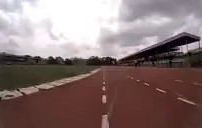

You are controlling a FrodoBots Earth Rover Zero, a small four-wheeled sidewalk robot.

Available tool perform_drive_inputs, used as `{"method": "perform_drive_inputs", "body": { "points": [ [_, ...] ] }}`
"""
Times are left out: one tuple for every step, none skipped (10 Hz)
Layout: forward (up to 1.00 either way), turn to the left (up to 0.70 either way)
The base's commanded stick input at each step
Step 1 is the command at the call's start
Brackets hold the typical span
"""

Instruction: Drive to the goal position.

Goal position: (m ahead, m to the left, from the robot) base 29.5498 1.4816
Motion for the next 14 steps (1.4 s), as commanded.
{"method": "perform_drive_inputs", "body": {
  "points": [
    [0.7,0.0],
    [0.7,0.0],
    [0.7,0.0],
    [0.7,0.0],
    [0.7,0.0],
    [0.7,-0.01],
    [0.7,-0.1],
    [0.7,-0.14],
    [0.7,-0.14],
    [0.7,-0.14],
    [0.7,-0.14],
    [0.7,-0.14],
    [0.7,-0.14],
    [0.7,-0.13]
  ]
}}
